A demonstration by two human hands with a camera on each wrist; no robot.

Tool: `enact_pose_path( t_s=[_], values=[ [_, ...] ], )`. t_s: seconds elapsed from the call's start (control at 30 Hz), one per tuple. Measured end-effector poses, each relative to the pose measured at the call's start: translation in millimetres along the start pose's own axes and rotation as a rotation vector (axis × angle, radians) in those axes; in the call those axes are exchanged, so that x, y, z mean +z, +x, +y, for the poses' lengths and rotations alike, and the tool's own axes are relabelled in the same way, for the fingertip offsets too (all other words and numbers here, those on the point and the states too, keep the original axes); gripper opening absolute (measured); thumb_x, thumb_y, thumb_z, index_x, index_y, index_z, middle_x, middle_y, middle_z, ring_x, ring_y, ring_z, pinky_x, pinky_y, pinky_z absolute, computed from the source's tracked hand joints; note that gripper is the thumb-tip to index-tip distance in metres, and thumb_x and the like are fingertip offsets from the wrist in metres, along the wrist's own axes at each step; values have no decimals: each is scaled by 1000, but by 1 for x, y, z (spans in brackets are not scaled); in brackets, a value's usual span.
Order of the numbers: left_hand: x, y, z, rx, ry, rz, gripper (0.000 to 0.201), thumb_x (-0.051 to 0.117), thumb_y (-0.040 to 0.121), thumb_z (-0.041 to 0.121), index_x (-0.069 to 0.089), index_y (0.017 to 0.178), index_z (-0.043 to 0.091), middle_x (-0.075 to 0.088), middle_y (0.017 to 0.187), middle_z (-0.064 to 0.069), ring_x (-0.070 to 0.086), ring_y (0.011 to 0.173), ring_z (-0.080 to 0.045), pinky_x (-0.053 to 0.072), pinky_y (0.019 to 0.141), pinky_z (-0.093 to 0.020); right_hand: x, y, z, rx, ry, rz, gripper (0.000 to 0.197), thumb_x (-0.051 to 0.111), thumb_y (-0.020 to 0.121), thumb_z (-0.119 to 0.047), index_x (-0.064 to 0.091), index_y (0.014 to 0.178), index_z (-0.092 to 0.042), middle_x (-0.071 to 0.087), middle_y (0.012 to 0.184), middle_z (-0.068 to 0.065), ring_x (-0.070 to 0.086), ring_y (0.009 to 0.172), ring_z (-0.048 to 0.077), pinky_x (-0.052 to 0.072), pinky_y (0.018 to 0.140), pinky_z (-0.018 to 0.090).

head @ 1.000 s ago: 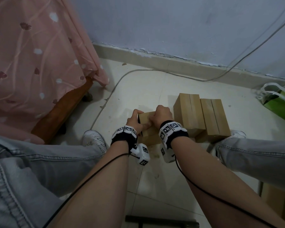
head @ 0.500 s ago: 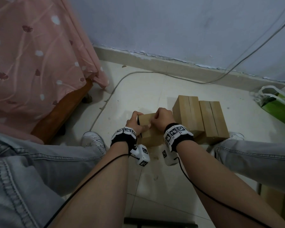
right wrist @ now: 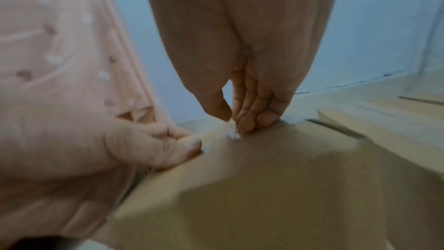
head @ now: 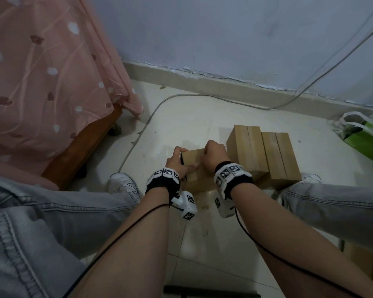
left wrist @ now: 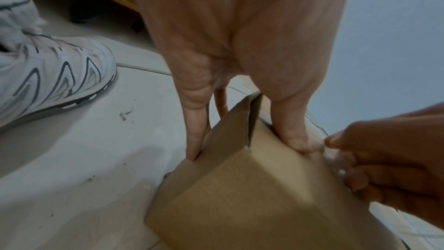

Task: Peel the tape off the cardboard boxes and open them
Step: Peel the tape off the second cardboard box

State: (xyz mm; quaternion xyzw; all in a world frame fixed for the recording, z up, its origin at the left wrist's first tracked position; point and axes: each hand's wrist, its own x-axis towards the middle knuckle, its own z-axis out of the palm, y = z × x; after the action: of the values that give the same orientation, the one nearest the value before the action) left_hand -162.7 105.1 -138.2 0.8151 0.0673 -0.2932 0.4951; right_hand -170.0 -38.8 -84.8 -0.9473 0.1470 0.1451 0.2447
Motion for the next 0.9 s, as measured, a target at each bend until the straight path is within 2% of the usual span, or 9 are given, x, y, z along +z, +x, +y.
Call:
enact_pose_path(
  t_s=[0.13,0.2,0.3,0.4,0.5,0.6,0.7,0.77,0.9],
  values=[
    [1,6,-3,1,-7,2,65,78,51,58,41,104,47,63,108,-10,63,98,-32,59,79,-52,-5,-5,7,-41,47,6,18,55,90,-19,61,100,-5,62,100,13,61,89,28,55,80,39],
    [0,6,-3,3,4,9,63,78,52,57,42,103,48,63,108,-10,63,97,-32,59,79,-52,-4,-8,6,-60,24,11,16,59,86,-14,61,99,-4,61,99,13,60,88,30,55,80,39],
    [-1,3,-2,12,1,13,60,80,60,51,42,107,44,64,106,-10,64,95,-30,59,79,-51,1,-10,2,-61,-4,31,15,54,86,-6,60,100,-5,60,102,16,56,85,29,51,75,34],
    [0,3,-1,15,2,12,63,79,59,52,42,108,42,64,104,-10,64,94,-30,59,79,-51,2,-11,-3,-70,-57,9,16,55,87,-5,60,102,-4,61,104,17,58,95,32,48,76,33],
    [-1,1,0,30,0,18,65,80,59,52,42,111,40,64,105,-10,64,94,-29,59,79,-51,0,-11,-5,-60,-67,-11,17,61,87,-7,57,103,-3,59,105,18,58,97,33,44,73,31],
    [-1,1,0,33,-17,15,62,82,67,46,43,114,37,64,104,-10,64,93,-29,60,77,-50,-1,-9,-2,-32,-43,-24,19,62,87,-8,57,104,-2,59,106,17,60,96,33,48,74,33],
    [0,1,1,26,-23,7,65,82,59,51,43,109,40,64,105,-9,64,94,-29,60,75,-50,-4,-6,5,4,-28,-36,13,62,86,-8,58,97,-3,61,102,16,62,92,32,54,77,36],
    [0,3,0,27,-21,3,60,83,65,46,43,110,40,64,107,-9,64,95,-30,60,76,-49,-8,-3,12,14,-42,-43,7,59,87,-6,60,92,-2,63,99,17,62,89,33,54,75,35],
    [-1,4,1,34,-7,-14,55,80,73,40,43,114,40,62,110,-10,63,98,-31,59,78,-48,-20,3,21,34,-52,-83,10,61,88,-7,64,93,1,63,93,15,63,89,30,48,68,30]
  ],
)
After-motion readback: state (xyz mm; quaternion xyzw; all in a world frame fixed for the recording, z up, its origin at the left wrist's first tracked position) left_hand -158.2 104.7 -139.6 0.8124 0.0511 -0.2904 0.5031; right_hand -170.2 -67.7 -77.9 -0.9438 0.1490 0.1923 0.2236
